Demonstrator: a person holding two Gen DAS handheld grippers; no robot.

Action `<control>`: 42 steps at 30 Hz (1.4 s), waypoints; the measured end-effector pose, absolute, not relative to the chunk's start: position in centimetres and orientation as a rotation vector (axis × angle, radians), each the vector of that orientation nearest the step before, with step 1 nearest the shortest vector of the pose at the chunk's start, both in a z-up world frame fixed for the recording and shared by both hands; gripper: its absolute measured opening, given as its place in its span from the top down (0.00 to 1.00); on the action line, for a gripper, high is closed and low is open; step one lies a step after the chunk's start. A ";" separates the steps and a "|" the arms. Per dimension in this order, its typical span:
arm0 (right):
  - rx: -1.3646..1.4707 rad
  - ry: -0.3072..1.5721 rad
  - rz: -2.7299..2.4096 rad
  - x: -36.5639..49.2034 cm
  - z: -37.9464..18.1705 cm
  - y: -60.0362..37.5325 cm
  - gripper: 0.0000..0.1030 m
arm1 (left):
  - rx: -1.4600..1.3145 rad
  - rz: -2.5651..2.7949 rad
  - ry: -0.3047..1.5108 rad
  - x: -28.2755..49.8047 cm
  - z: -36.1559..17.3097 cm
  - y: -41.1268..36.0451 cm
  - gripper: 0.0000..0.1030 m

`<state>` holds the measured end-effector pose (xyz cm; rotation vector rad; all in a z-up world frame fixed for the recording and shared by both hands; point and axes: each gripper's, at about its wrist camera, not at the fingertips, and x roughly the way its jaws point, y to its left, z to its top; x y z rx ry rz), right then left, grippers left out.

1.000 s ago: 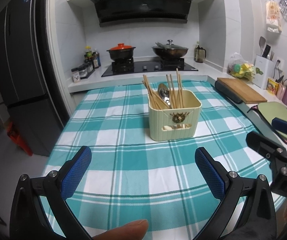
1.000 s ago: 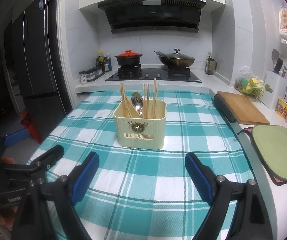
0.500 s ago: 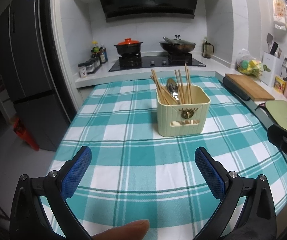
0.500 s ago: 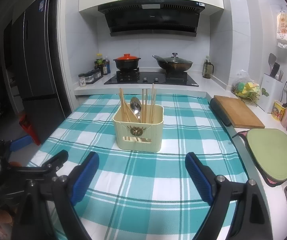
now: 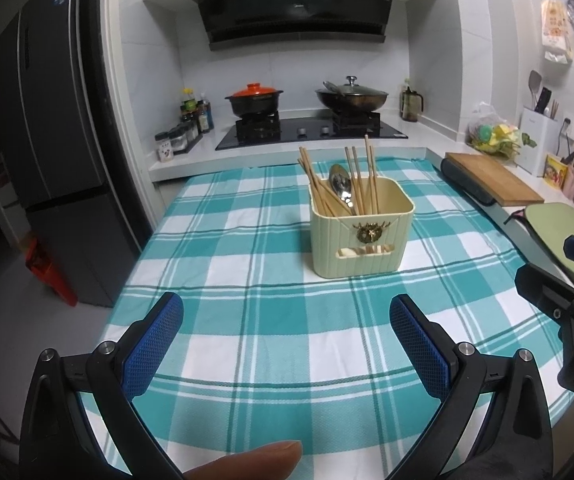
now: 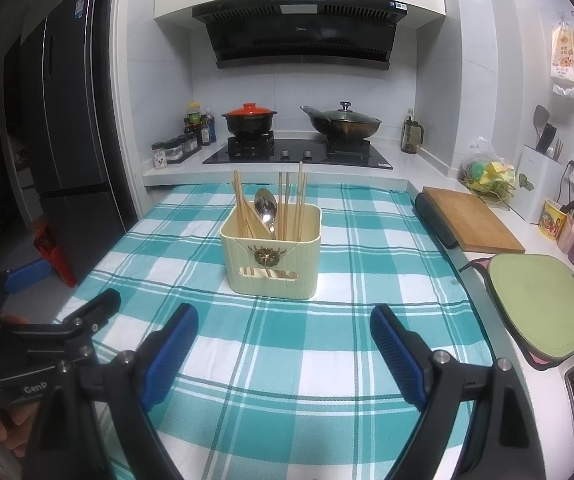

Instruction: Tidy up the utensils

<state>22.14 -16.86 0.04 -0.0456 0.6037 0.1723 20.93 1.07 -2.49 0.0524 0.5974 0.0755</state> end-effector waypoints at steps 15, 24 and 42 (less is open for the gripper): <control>-0.075 0.613 0.168 22.3 0.0 -16.4 0.13 | 0.045 0.078 0.589 20.8 -2.1 1.1 0.00; -0.084 0.613 0.167 22.2 0.2 -16.4 0.13 | 0.044 0.079 0.590 20.8 -2.1 1.2 0.00; -0.077 0.624 0.158 22.2 -0.3 -17.1 0.13 | 0.026 0.110 0.610 21.4 -2.7 1.3 0.00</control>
